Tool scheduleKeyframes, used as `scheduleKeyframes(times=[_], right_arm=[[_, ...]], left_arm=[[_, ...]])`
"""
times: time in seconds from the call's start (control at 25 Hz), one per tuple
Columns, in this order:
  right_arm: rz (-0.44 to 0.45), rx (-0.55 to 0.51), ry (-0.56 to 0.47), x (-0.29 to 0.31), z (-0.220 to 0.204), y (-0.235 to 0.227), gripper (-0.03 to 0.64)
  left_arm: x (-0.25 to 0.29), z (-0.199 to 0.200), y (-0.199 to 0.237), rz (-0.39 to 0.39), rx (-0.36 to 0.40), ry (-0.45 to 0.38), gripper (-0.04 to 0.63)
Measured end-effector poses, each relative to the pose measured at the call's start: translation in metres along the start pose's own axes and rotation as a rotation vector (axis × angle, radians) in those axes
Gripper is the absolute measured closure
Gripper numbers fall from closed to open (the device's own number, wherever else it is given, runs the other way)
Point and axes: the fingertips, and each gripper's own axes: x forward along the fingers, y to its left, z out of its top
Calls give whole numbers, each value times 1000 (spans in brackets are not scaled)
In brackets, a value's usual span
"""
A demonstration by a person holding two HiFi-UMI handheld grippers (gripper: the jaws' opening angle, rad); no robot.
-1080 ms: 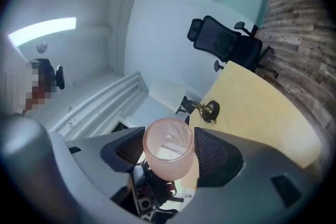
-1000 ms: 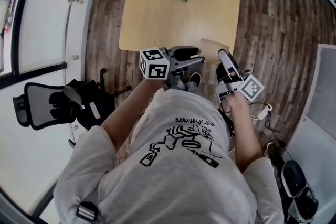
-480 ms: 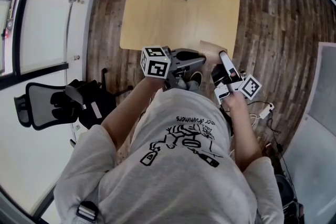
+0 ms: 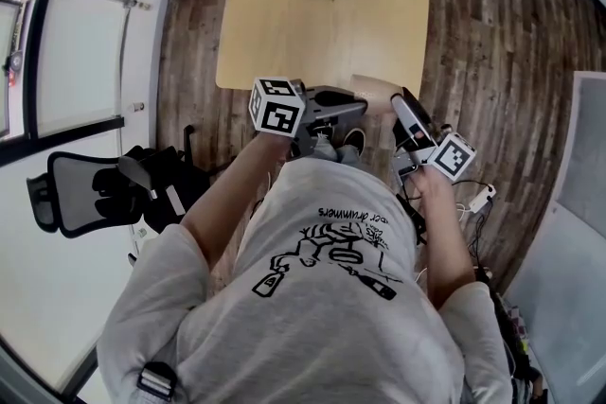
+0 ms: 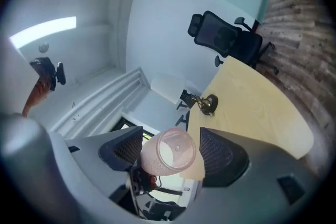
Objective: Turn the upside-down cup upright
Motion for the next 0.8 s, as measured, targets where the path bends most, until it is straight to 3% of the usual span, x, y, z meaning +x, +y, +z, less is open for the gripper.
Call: scheduleKeyframes(times=[0.12,0.24,0.36,0.8], right_arm=[[-64,-153,68,-2,0,0,298],[-120,-413,195,-3,-11,4,296],[-138,-664,324,1,-25,13,293],[-220,-1403,719,10,-63,9,265]], left_arm=[[-4,-6,6,36,8,54,575],[-5,-8,9,57,6,86,575],[-5,-8,12,74,13,112,574],[2,-10,14,131,99,250,575]])
